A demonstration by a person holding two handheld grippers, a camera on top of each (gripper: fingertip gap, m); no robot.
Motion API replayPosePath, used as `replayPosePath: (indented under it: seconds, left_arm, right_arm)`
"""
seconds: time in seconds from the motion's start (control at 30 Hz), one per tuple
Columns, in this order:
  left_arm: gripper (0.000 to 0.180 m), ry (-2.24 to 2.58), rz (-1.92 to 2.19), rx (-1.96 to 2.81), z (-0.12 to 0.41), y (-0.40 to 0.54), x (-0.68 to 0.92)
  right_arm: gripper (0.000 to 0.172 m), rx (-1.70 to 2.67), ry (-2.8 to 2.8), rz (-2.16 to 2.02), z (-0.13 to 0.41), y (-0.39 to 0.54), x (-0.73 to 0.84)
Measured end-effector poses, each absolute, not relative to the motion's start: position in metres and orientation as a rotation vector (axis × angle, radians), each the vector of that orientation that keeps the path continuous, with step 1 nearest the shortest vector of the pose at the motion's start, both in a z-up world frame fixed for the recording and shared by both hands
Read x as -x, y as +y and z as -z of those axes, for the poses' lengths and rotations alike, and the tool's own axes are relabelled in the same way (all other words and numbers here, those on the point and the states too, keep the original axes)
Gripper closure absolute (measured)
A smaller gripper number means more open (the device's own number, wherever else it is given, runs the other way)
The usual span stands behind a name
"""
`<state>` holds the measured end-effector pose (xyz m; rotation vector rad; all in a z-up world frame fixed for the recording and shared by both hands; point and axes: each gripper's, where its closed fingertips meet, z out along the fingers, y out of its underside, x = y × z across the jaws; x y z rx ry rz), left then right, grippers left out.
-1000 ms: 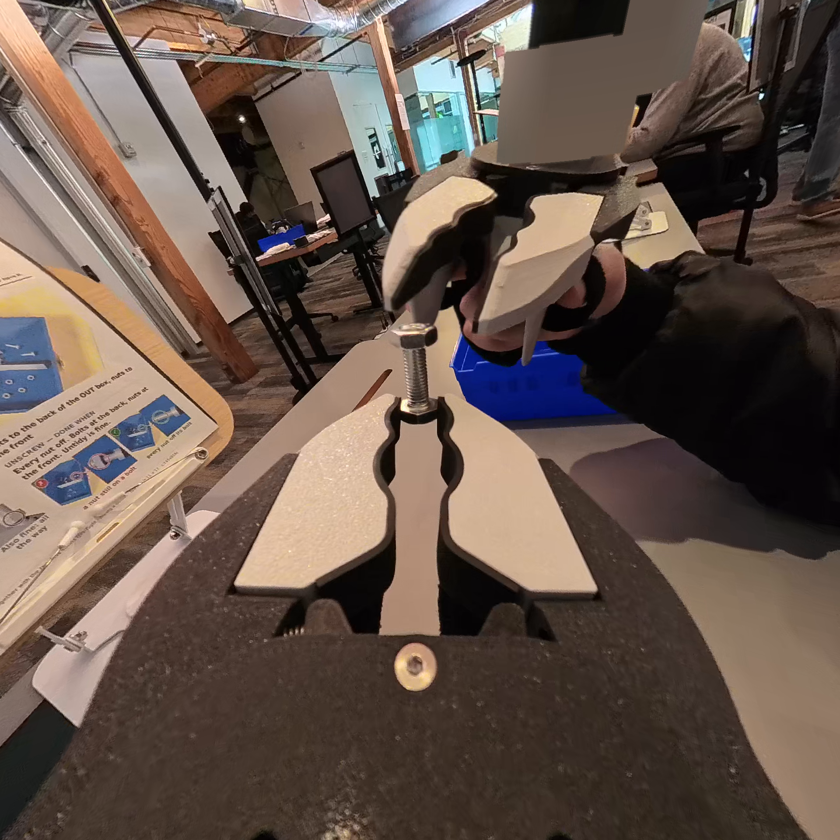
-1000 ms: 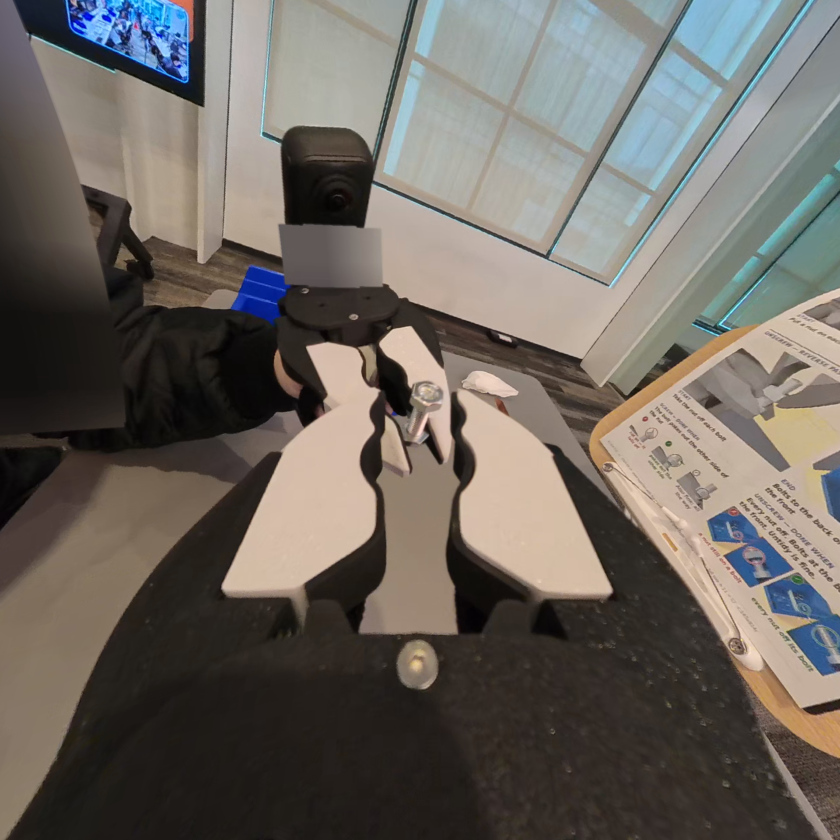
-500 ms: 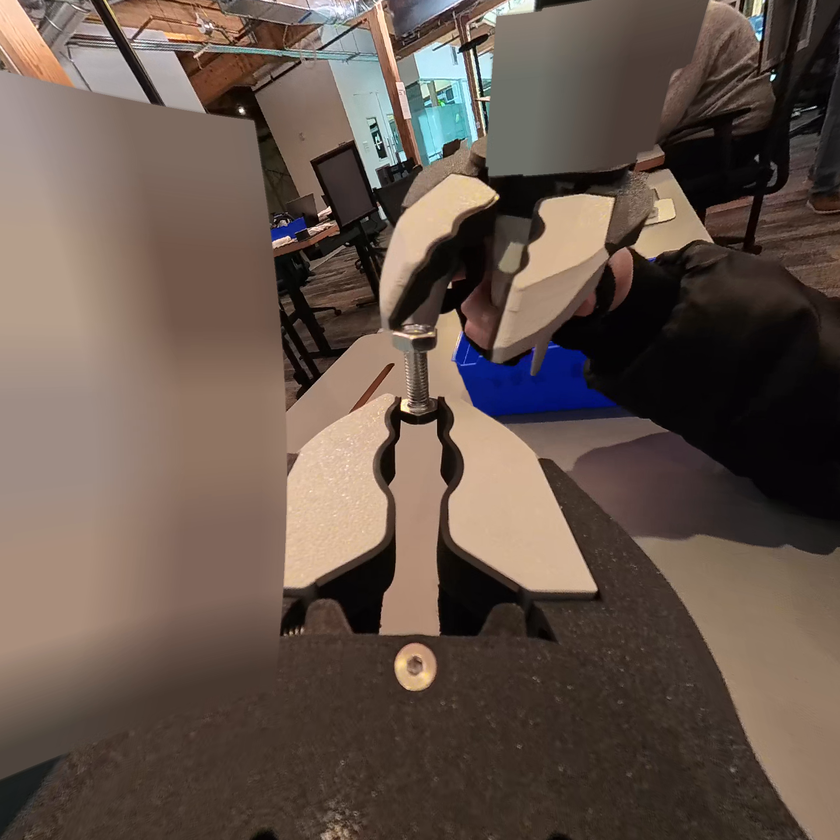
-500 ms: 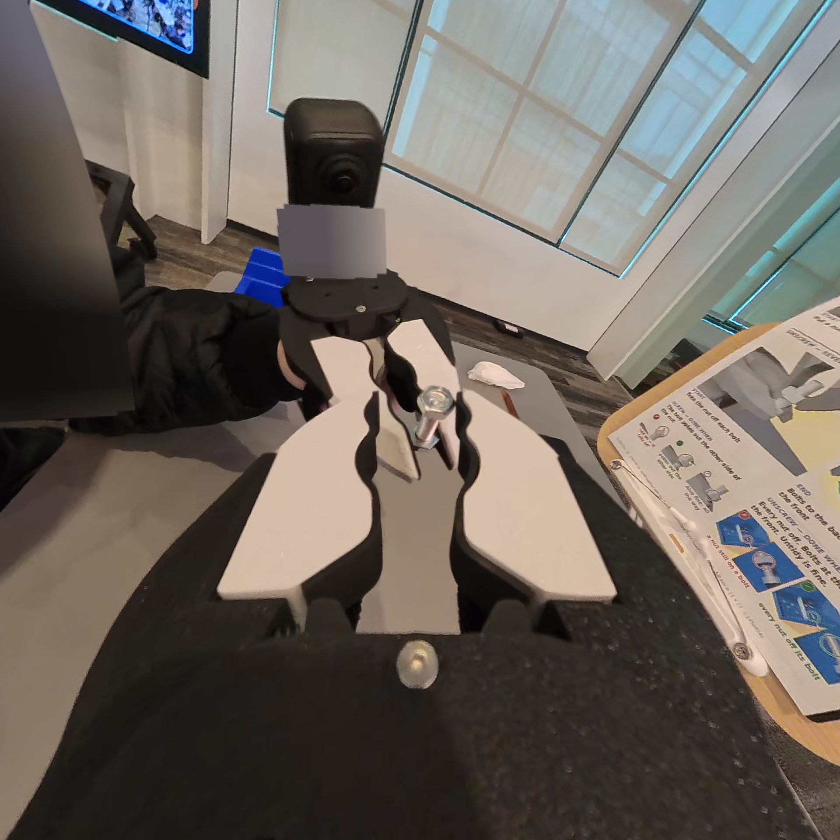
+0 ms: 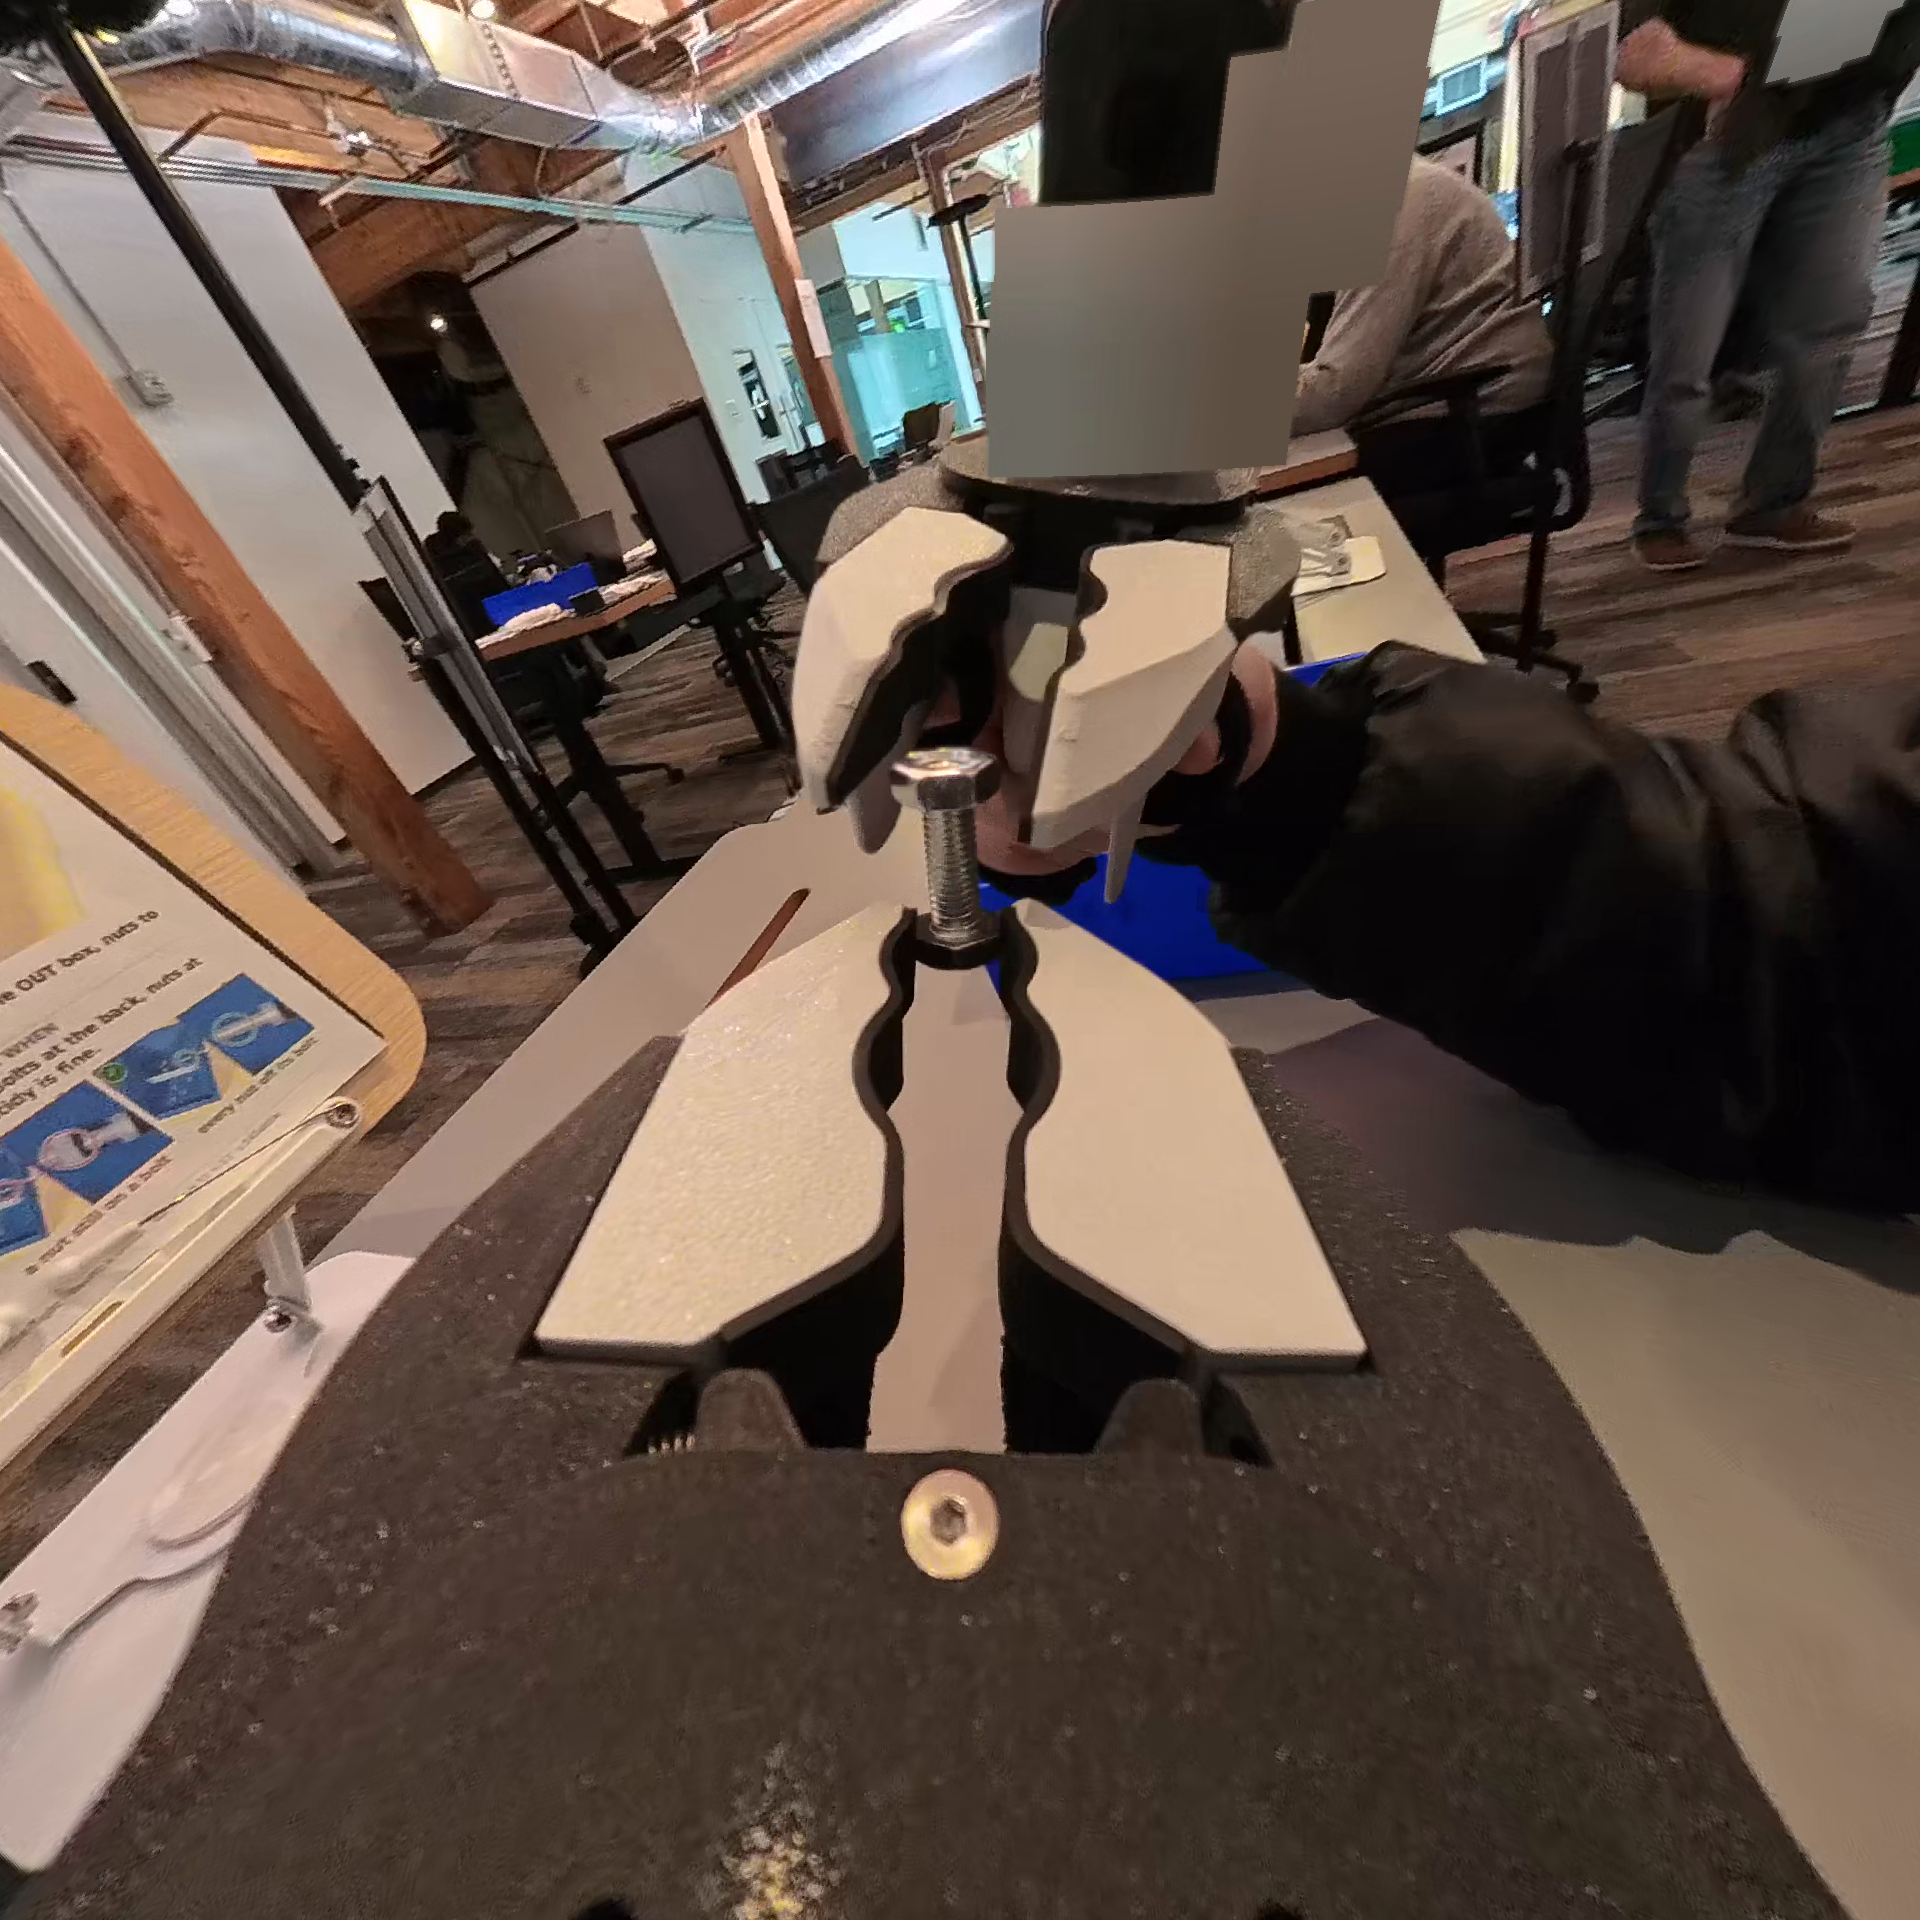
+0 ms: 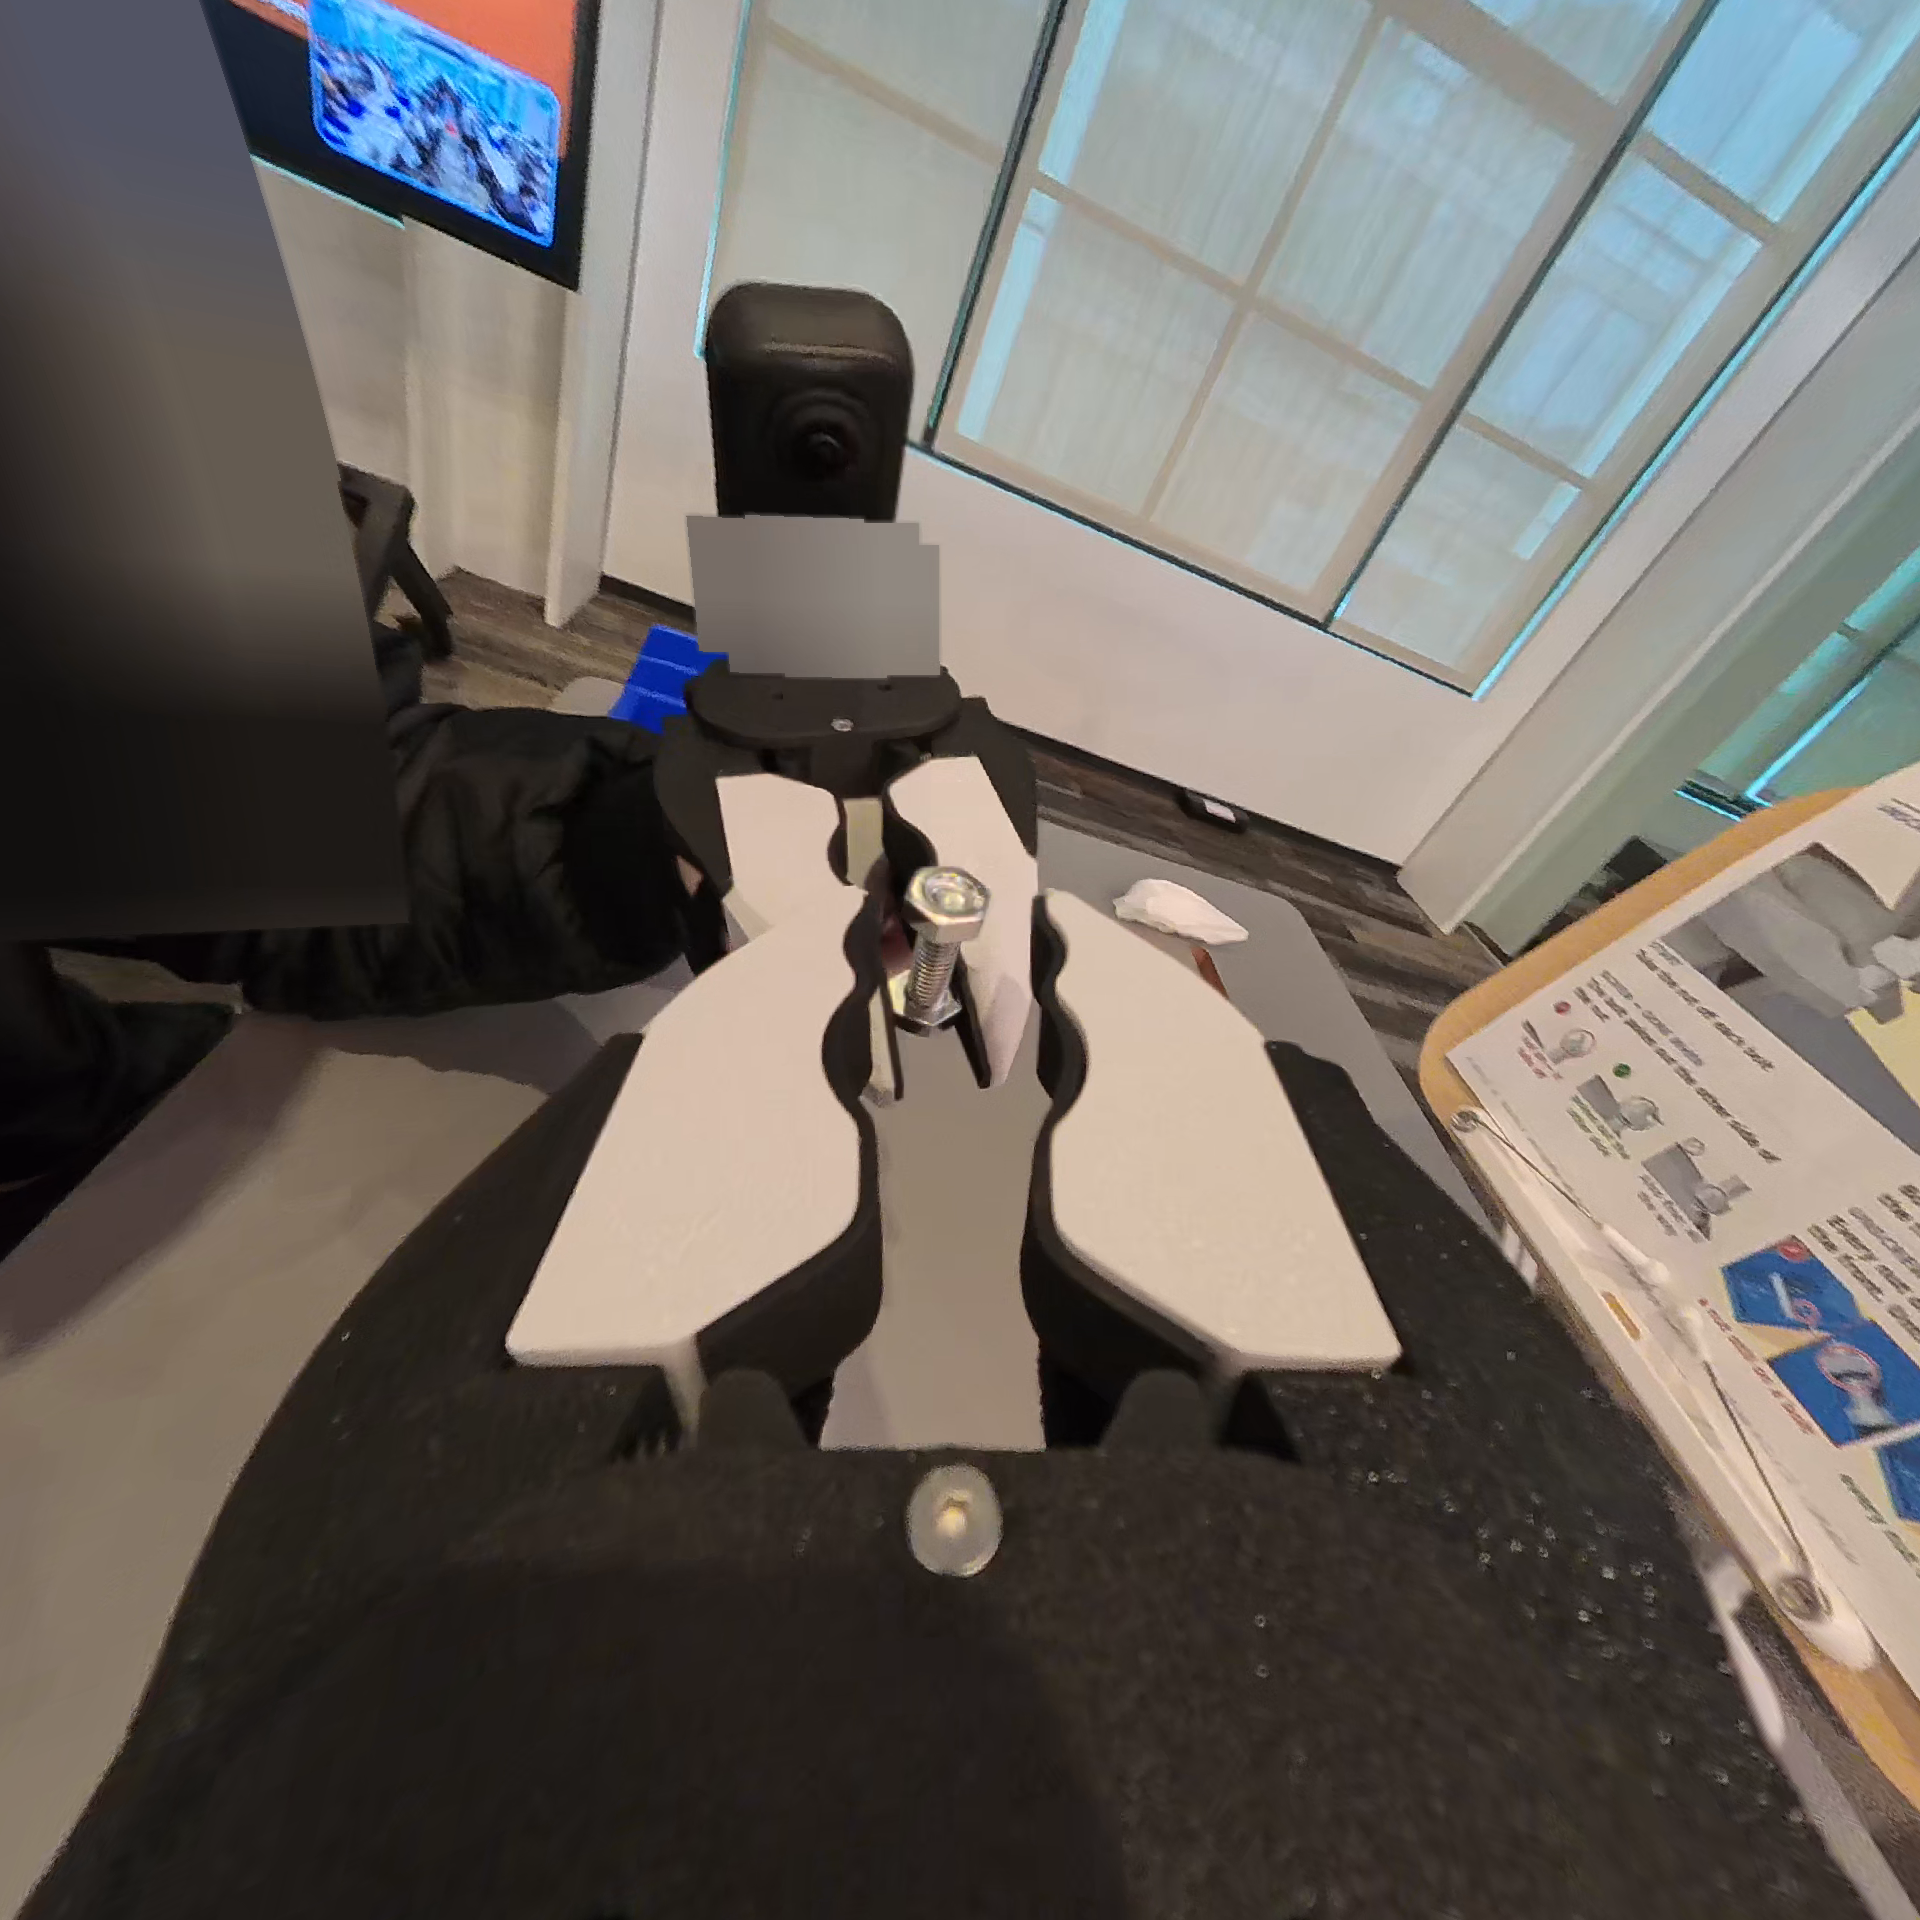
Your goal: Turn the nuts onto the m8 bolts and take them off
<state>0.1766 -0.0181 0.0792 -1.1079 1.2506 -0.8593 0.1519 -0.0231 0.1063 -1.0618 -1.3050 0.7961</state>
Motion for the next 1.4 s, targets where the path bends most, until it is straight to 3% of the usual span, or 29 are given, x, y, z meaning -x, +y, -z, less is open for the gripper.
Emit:
replayPosePath:
  seconds: [0.37, 0.77, 0.9, 1.07, 1.2, 1.33, 1.4]
  left_arm:
    - [0.165, 1.289, 0.912, 1.090, -0.078, -0.028, -0.179]
    - [0.165, 1.092, 0.713, 1.198, -0.090, 0.006, -0.168]
    - [0.165, 1.050, 0.671, 1.240, -0.088, 0.017, -0.163]
    - [0.165, 1.024, 0.718, 1.244, -0.090, 0.020, -0.160]
    - [0.165, 1.070, 0.728, 1.215, -0.090, 0.011, -0.166]
    - [0.165, 1.073, 0.707, 1.220, -0.088, 0.012, -0.165]
    - [0.165, 1.050, 0.708, 1.234, -0.089, 0.017, -0.162]
  right_arm:
    - [0.157, 1.012, -1.327, -0.889, -0.112, -0.036, -0.155]
    - [0.158, 1.108, -1.123, -0.732, -0.123, -0.006, -0.145]
    - [0.150, 1.168, -1.102, -0.702, -0.120, 0.000, -0.143]
    - [0.155, 1.166, -1.076, -0.739, -0.125, 0.000, -0.149]
    - [0.142, 1.135, -1.074, -0.752, -0.125, 0.000, -0.146]
    - [0.140, 1.147, -1.149, -0.796, -0.118, -0.008, -0.143]
    - [0.149, 1.149, -1.167, -0.789, -0.117, -0.010, -0.146]
